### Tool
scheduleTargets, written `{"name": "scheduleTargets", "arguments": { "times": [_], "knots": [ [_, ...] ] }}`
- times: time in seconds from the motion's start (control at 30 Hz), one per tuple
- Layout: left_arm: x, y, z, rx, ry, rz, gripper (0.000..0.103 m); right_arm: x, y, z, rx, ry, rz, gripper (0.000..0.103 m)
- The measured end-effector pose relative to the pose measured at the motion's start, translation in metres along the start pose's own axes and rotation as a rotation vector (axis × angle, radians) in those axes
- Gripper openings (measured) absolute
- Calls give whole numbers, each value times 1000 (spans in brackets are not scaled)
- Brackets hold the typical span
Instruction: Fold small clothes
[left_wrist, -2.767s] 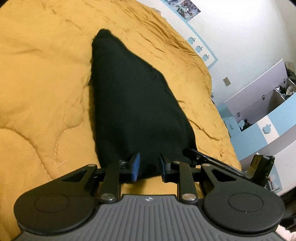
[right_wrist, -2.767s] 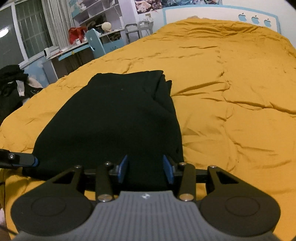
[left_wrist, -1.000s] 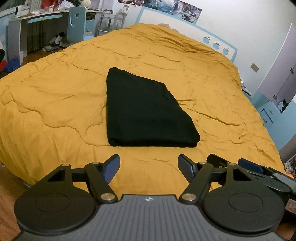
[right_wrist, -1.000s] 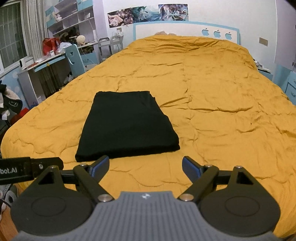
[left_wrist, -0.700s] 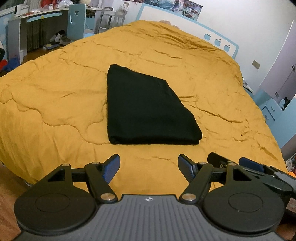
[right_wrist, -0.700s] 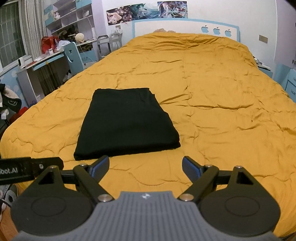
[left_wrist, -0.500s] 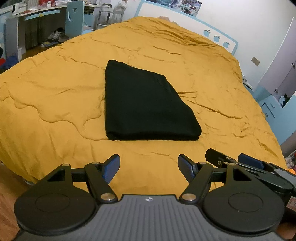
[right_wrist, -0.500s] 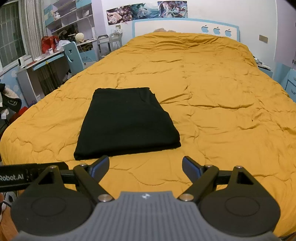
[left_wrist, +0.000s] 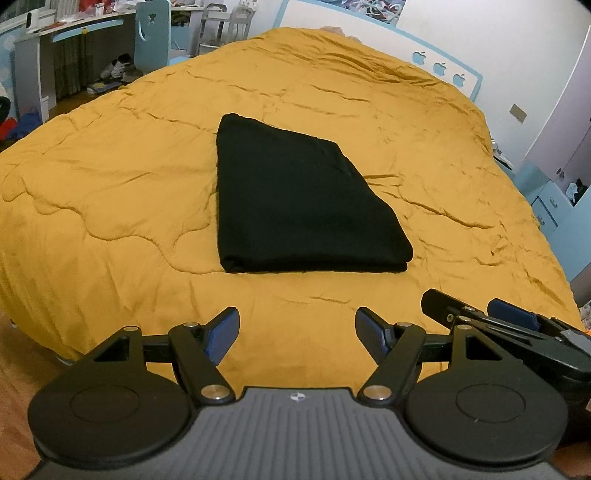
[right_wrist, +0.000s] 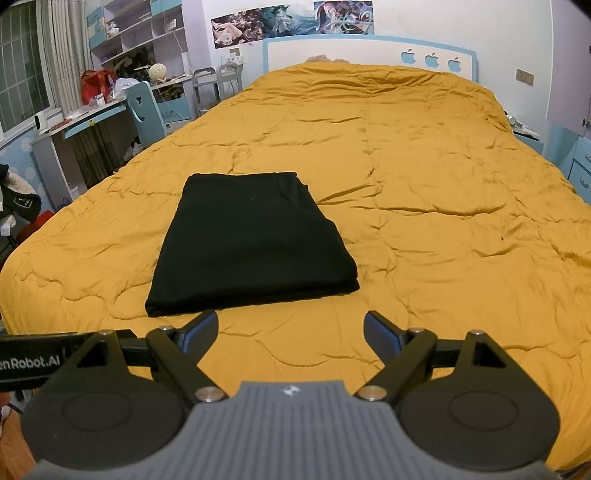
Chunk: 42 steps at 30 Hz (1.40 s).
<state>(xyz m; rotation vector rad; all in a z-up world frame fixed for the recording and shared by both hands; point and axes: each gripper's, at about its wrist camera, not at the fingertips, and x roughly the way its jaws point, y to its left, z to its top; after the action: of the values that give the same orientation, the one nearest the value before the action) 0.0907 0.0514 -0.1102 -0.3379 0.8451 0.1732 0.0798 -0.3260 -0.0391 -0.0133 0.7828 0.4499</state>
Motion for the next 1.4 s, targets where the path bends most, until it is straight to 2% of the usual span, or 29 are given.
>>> {"name": "scheduleTargets", "arguments": {
  "times": [1.4],
  "knots": [
    [2,-5,3,42,11,26,84,-3,5,3,-6,5,-29,82]
  ]
}}
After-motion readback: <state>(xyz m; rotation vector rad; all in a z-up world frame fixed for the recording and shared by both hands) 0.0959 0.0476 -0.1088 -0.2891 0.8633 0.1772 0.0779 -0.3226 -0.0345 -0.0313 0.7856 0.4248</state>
